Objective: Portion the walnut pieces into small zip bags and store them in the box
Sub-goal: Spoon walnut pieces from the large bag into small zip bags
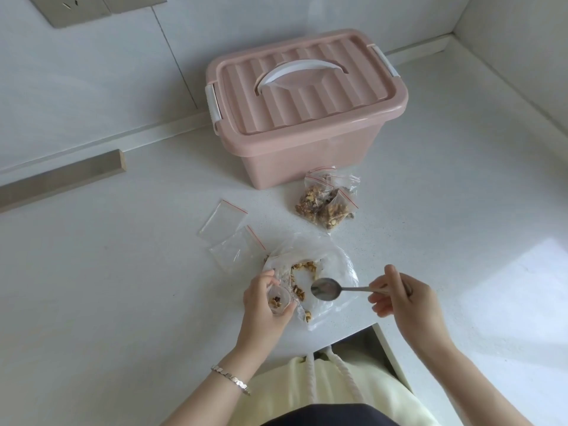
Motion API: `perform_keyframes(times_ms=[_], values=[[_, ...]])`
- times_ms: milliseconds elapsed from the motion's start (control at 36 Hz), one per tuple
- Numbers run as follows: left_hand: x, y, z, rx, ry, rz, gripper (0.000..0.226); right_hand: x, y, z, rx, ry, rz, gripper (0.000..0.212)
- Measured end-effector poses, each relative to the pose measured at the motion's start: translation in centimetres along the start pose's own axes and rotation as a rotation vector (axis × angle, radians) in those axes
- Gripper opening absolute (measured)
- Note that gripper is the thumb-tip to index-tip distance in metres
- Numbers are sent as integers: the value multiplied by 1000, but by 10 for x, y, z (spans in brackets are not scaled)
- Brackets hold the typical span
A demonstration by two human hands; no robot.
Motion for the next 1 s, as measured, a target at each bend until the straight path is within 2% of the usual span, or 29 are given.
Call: perform_keyframes(times_ms=[222,500,806,1000], values=[[0,4,-3,52,-68,-125,32,-37,3,19,-21,175,193,44],[0,4,-7,49,-73,-203,32,-49,7,36,-26,536,467,45],[-5,4,-6,87,-45,-187,34,-39,8,51,53,438,272,40],[-5,5,-7,91,-47,-195,35,-43,12,51,91,509,329,39]])
Point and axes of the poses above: each hand's wrist, its own y-axis towards the middle knuckle, its own z-axis out of the palm, x = y × z, the point moved 2 cm from there along y, towards the middle knuckle, and after that the axes turned 2 degrees about y, right-handed, at the moved point
